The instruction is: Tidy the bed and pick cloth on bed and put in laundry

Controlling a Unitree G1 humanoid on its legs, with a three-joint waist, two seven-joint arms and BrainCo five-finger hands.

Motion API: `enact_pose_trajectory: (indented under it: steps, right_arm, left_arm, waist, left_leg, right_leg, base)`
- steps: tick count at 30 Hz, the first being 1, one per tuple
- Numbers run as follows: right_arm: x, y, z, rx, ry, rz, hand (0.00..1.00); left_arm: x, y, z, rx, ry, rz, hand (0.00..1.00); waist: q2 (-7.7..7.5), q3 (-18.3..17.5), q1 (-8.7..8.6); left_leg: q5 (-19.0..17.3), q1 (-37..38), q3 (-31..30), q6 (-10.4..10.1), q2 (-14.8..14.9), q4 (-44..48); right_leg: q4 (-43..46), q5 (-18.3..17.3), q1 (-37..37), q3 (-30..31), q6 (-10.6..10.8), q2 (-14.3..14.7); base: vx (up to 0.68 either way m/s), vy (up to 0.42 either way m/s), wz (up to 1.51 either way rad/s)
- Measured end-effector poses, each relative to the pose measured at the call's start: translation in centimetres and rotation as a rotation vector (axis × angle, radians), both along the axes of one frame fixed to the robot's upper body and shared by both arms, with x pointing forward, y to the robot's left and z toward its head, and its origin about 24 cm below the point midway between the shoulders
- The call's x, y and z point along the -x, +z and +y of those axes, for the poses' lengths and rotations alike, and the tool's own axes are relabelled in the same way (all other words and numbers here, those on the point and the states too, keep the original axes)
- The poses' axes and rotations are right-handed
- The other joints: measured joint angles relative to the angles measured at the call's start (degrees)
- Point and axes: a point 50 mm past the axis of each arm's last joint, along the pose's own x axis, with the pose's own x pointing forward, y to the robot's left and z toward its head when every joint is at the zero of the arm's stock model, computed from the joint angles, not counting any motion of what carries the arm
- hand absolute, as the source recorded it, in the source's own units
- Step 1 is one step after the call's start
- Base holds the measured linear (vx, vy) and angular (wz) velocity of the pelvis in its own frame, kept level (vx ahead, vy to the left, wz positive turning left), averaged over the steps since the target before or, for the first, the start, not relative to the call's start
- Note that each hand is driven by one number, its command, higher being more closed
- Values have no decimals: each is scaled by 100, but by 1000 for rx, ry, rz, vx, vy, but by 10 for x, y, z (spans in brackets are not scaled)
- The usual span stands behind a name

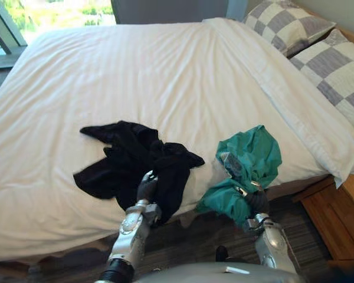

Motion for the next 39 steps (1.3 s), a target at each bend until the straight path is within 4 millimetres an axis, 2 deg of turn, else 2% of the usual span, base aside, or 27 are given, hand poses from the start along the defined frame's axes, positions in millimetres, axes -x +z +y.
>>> enact_pose_trajectory:
  steps: [6, 9, 10, 11, 12, 14, 15, 16, 18, 19, 20, 22, 23, 24, 25, 26, 27, 28, 30, 31, 32, 33, 34, 35, 36, 37, 39]
  right_arm:
    - [2, 17, 1, -4, 61, -80, 100]
    - [10, 21, 1, -5, 71, -84, 100]
    - [14, 20, 0, -5, 66, -74, 100]
    - [20, 19, 0, 7, 62, -57, 100]
    - [24, 16, -1, 8, 49, -40, 100]
    - [24, 15, -2, 20, 32, -23, 100]
    - [24, 13, -4, 34, 24, -16, 100]
    - [23, 12, -5, 35, 19, -12, 100]
    - [21, 7, -13, 27, 15, -2, 100]
    - [20, 6, -15, 11, 17, -5, 100]
    - [17, 7, -17, -10, 26, -22, 100]
    - [12, 11, -17, -15, 64, -52, 100]
    - [11, 12, -15, -22, 79, -62, 100]
    - [12, 12, -13, -32, 75, -64, 100]
    - [14, 13, -12, -36, 70, -66, 100]
    - [17, 16, -11, -49, 58, -73, 100]
    - [17, 17, -9, -55, 59, -77, 100]
    - [18, 18, -9, -56, 67, -78, 100]
    - [21, 18, -10, -55, 78, -78, 100]
    - [22, 20, -14, -48, 89, -89, 100]
    - [21, 17, -15, -50, 88, -76, 100]
    - [20, 17, -16, -52, 90, -77, 100]
    - [16, 21, -19, -41, 97, -96, 100]
    - [15, 21, -26, -29, 87, -95, 100]
    - [18, 17, -28, -21, 91, -72, 100]
    - [18, 17, -28, -22, 91, -69, 100]
    - [20, 10, -26, -61, 73, -46, 100]
  left_arm:
    - [0, 9, -20, -20, -15, -37, 100]
    - [-2, 18, -28, -45, -25, -71, 100]
    - [-2, 21, -32, -47, -33, -83, 100]
    - [-2, 24, -38, -48, -55, -96, 100]
    - [1, 24, -42, -47, -73, -98, 100]
    - [11, 17, -41, -41, -62, -57, 100]
    - [24, 7, -34, -50, -39, -8, 100]
    - [30, 2, -28, -56, -18, 20, 100]
    - [51, -11, 1, -82, 98, 96, 100]
    - [57, -13, 10, -95, 131, 110, 100]
    - [66, -16, 25, -115, 189, 130, 100]
    - [76, -16, 47, -116, 298, 136, 100]
    - [81, -15, 59, -115, 359, 133, 100]
    - [80, -11, 64, -115, 384, 115, 100]
    - [78, -8, 65, -111, 385, 98, 100]
    - [75, -2, 63, -95, 374, 65, 100]
    - [74, -1, 63, -90, 373, 53, 100]
    - [76, -3, 60, -67, 371, 53, 100]
    - [78, -3, 57, -48, 372, 44, 100]
    - [76, -2, 58, -46, 368, 27, 100]
    - [76, -5, 58, -40, 374, 39, 100]
    - [75, -7, 57, -29, 383, 44, 100]
    - [77, -10, 54, -18, 386, 58, 100]
    - [77, -12, 50, 0, 387, 64, 100]
    - [77, -13, 47, 6, 378, 67, 100]
    - [77, -13, 47, 7, 376, 67, 100]
    - [69, -10, 42, 12, 340, 46, 100]
  waist:
    - [133, -77, -67]
    - [173, -103, -99]
    - [176, -104, -134]
    - [174, -108, -185]
    - [159, -113, -156]
    - [177, -135, 11]
    - [205, -164, 113]
    - [206, -182, 126]
    - [165, -191, 257]
    - [154, -197, 320]
    - [125, -181, 461]
    - [106, -168, 550]
    - [80, -143, 568]
    - [19, -105, 526]
    - [-37, -69, 527]
    - [-2, -15, 549]
    - [-26, 72, 570]
    - [38, 252, 531]
    - [56, 224, 517]
    - [10, 216, 514]
    - [-59, 218, 561]
    - [-120, 203, 594]
    - [76, 279, 587]
    - [323, 360, 529]
    - [387, 326, 547]
    - [390, 312, 541]
    - [295, 240, 478]
  left_leg:
    - [-103, -17, -29, -57, 74, -26]
    - [-95, -222, -401, -42, 57, -7]
    - [-95, -360, -641, -24, 57, 64]
    - [-58, -536, -1049, 35, 24, 113]
    - [23, -678, -1448, 121, -66, 121]
    - [163, -739, -1762, 122, -171, 48]
    - [212, -804, -1945, 142, -241, 35]
    - [241, -852, -2049, 149, -258, 41]
    - [324, -913, -2288, 145, -278, 54]
    - [326, -925, -2361, 144, -277, 54]
    - [333, -933, -2437, 133, -272, 51]
    - [344, -944, -2540, 123, -282, 42]
    - [420, -990, -2477, 155, -339, 49]
    - [519, -1050, -2224, 315, -385, 55]
    - [466, -1070, -1919, 478, -402, 101]
    - [147, -1191, -1050, 816, -309, 506]
    - [126, -1264, -778, 780, -282, 804]
    - [147, -1493, -300, 862, -249, 1511]
    - [131, -1565, -580, 880, -337, 1462]
    - [-183, -1534, -687, 887, -542, 1067]
    - [-388, -1544, -419, 833, -546, 1139]
    - [-576, -1544, 125, 850, -364, 1451]
    - [-795, -1654, 662, 930, 83, 2074]
    - [-792, -1650, 803, 782, 259, 2326]
    - [-718, -1618, 607, 794, 9, 2129]
    - [-689, -1611, 548, 815, -63, 2060]
    - [-400, -1515, 79, 983, -542, 1509]
  right_leg:
    - [25, -65, -23, 117, -46, 49]
    - [347, -358, -169, -17, 79, 4]
    - [577, -576, -246, 102, 115, 33]
    - [902, -969, -300, 411, 133, 134]
    - [1187, -1257, -355, 521, 57, 155]
    - [1493, -1452, -407, 260, 40, 43]
    - [1576, -1504, -367, 194, -5, 4]
    - [1589, -1509, -348, 173, -8, -8]
    - [1485, -1508, -130, -39, -11, -25]
    - [1445, -1507, -73, -93, -12, -17]
    - [1372, -1506, 28, -152, -12, -4]
    - [1299, -1504, 167, -375, -13, -6]
    - [1274, -1504, 313, -625, -12, -55]
    - [1282, -1496, 445, -946, -4, -161]
    - [1315, -1495, 497, -1088, -1, -191]
    - [1419, -1497, 611, -1279, 0, -206]
    - [1535, -1497, 664, -1369, 0, -227]
    - [2192, -1670, 572, -1627, -65, -301]
    - [2066, -1974, 540, -1558, -227, -179]
    - [1801, -2089, 554, -1801, -245, -215]
    - [1679, -2085, 641, -1871, -214, -333]
    - [1516, -2052, 716, -2041, -181, -413]
    - [1544, -2070, 819, -2270, -146, -404]
    - [1751, -2104, 903, -2452, -104, -402]
    - [1967, -2109, 905, -2594, -95, -553]
    - [2017, -2108, 903, -2629, -95, -594]
    - [2409, -2073, 912, -2944, -58, -877]
  base:
    - [-86, -56, -3]
    - [-22, -38, 48]
    - [47, -36, 123]
    - [121, -95, 182]
    - [124, -100, 170]
    - [172, -81, 125]
    - [178, -34, 111]
    - [178, -20, 116]
    - [173, -27, 107]
    - [147, -44, 82]
    - [124, -60, 61]
    - [88, -49, 65]
    - [16, -10, 118]
    - [18, 20, 134]
    - [53, 55, 151]
    - [51, 53, 111]
    - [62, 130, 172]
    - [18, 104, 148]
    - [11, 44, 157]
    - [7, -5, 137]
    - [61, 2, 126]
    - [109, 21, 76]
    - [150, 31, 96]
    - [89, 166, 96]
    - [48, 158, 76]
    - [43, 218, 90]
    - [78, 134, 125]
